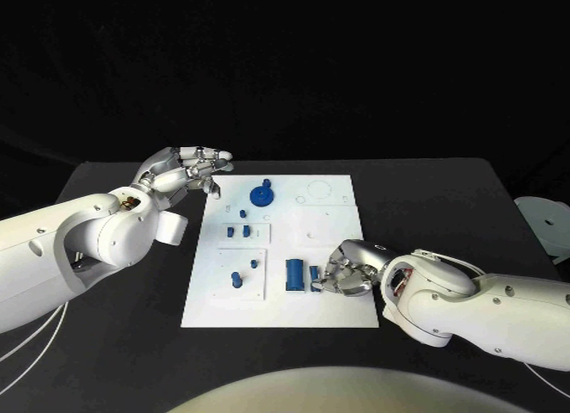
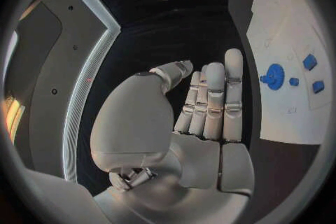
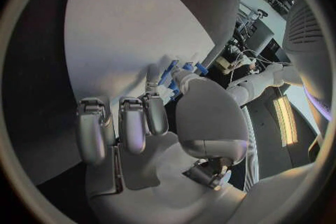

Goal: Assemble the parts on the task board

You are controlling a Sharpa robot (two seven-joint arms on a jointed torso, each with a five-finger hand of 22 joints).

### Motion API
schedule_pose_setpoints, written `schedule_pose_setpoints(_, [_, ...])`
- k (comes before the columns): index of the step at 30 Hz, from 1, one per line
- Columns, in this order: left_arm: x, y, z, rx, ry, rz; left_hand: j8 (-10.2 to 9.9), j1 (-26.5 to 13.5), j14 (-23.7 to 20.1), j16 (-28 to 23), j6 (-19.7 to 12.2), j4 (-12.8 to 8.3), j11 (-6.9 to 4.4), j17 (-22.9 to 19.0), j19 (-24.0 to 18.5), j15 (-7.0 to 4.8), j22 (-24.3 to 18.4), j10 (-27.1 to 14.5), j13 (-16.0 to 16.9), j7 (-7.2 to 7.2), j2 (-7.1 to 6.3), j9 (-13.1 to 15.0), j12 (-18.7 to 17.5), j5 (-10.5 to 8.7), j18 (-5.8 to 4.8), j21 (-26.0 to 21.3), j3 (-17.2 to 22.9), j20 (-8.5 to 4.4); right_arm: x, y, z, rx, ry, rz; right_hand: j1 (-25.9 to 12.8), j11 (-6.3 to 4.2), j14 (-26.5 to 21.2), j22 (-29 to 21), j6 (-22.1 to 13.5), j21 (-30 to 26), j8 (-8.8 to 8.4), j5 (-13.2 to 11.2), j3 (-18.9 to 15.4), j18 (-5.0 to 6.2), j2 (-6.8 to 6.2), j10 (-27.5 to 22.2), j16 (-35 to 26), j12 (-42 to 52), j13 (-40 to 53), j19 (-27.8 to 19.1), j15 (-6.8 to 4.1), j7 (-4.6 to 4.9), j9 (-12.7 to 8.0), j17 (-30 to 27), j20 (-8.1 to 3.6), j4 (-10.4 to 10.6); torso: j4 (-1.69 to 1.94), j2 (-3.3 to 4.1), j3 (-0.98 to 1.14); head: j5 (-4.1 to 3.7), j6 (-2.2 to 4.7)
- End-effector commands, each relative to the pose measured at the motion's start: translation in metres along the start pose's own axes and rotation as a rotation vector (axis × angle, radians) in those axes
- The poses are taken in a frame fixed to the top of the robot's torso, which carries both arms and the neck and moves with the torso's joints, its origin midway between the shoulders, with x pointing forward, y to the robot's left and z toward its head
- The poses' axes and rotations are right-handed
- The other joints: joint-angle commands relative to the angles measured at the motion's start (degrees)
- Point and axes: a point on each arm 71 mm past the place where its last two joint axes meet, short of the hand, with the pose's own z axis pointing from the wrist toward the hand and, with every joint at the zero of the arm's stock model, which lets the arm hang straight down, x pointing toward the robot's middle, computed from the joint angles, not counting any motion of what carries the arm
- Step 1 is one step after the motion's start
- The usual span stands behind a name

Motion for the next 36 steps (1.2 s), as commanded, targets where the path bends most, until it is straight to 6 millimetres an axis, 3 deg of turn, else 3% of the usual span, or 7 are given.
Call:
schedule_pose_setpoints(1, [0.003,-0.001,0.001,0.006,0.019,-0.003,0.2,0.1,-0.3,0.0,-0.4,0.0,0.06,-0.1,0.3,0.0,-0.1,-0.3,0.0,-0.04,0.63,0.0,0.2,0.08,0.39,-0.2,0.3,0.06,0.002,0.0,0.001,-0.005,0.014,-0.014,-0.1,-0.45,4.7,14.7,0.0,0.3,-0.01,0.0,-0.3,-0.96,-0.05,2.1,0.2,0.3,7.8,5.5,-0.3,0.15,-0.1,8.8,-0.35,0.1,-0.07,0.0,-0.01,0.0,0.07])
schedule_pose_setpoints(14, [0.002,0.0,0.001,0.006,0.018,-0.002,0.2,0.1,-0.3,0.0,-0.4,0.0,0.06,-0.1,0.3,0.0,-0.1,-0.3,0.0,-0.04,0.63,0.0,0.2,0.08,0.39,-0.2,0.3,0.06,-0.007,0.001,-0.001,-0.068,-0.044,0.075,1.3,-0.33,4.6,14.4,-0.5,-0.7,-0.24,0.2,-0.8,-0.74,0.02,1.7,0.0,-0.8,7.1,5.2,-0.23,0.31,-0.3,8.2,-0.31,-0.2,-0.14,-0.19,-0.02,-0.22,0.68])
schedule_pose_setpoints(20, [0.0,0.005,0.003,0.007,0.012,-0.007,0.3,-0.3,-0.3,0.1,-0.5,0.2,0.13,-0.1,0.3,0.06,-0.1,-0.4,0.1,0.0,0.56,-0.1,0.4,0.01,0.37,-0.2,0.2,0.09,-0.035,-0.005,0.009,-0.185,-0.075,0.344,5.9,1.33,3.2,11.8,-4.8,-9.9,-2.75,2.4,-0.9,1.07,0.52,-2.1,-2.8,-8.9,2.3,1.9,1.11,2.24,-1.2,2.4,0.7,-0.9,-0.33,-0.93,-0.25,-0.58,1.62])
schedule_pose_setpoints(27, [-0.006,0.019,0.006,0.018,-0.024,-0.046,0.4,-2.0,-0.6,0.1,-0.8,1.4,0.19,-0.3,0.1,0.26,-0.5,-0.9,0.1,-0.05,-0.1,-0.1,0.8,-0.25,0.33,-0.8,-0.9,0.32,-0.084,-0.034,0.037,-0.227,-0.191,0.64,11.9,4.02,-5.3,-0.5,-10.9,-45.6,-5.54,2.9,-0.8,6.94,0.87,-19.2,-18.9,-40.0,-17.7,-11.8,3.5,5.31,-1.8,-20.9,3.03,-3.3,-0.54,-2.76,-0.88,-1.12,4.06])
schedule_pose_setpoints(28, [-0.008,0.021,0.008,0.023,-0.034,-0.053,0.5,-2.5,-1.4,0.0,-0.9,1.8,0.14,-0.5,-0.4,0.38,-0.7,-1.0,0.1,-0.11,-0.44,-0.1,1.0,-0.27,0.31,-1.3,-1.6,0.44,-0.09,-0.039,0.041,-0.226,-0.21,0.673,13.2,4.88,-9.6,-5.7,-12.6,-58.6,-6.36,2.7,-0.1,8.71,1.2,-21.7,-25.7,-41.9,-19.4,-17.3,4.27,6.11,-2.1,-29.1,3.7,-4.0,-0.55,-3.15,-1.04,-1.36,5.13])
schedule_pose_setpoints(33, [-0.018,0.031,0.014,0.046,-0.095,-0.082,0.8,-3.5,-6.6,-2.0,-1.4,3.0,0.21,-1.6,-4.1,0.82,-2.1,-1.1,0.2,-0.35,-1.25,-0.1,1.9,-0.23,0.18,-4.4,-3.5,1.01,-0.11,-0.057,0.061,-0.227,-0.272,0.789,15.3,6.73,-16.2,-11.2,-15.6,-65.8,-8.5,0.3,2.4,8.86,1.59,-26.1,-36.1,-46.6,-24.6,-20.3,5.99,7.95,-3.9,-37.8,5.43,-5.1,-0.72,-4.33,-1.45,-1.56,8.58])
schedule_pose_setpoints(36, [-0.026,0.036,0.017,0.054,-0.142,-0.101,1.1,-3.0,-12.0,-5.9,-1.8,3.5,0.61,-3.9,-8.4,1.64,-4.2,-2.0,0.0,-0.04,-1.23,-0.1,2.0,-0.2,-0.01,-8.6,-4.4,1.72,-0.119,-0.063,0.074,-0.238,-0.305,0.833,15.8,8.54,-22.9,-19.0,-15.8,-74.3,-10.59,-0.9,6.7,8.91,0.92,-29.4,-47.3,-57.1,-36.9,-24.8,8.48,9.32,-6.8,-42.7,7.77,-5.5,-1.07,-5.05,-1.51,-1.49,9.92])
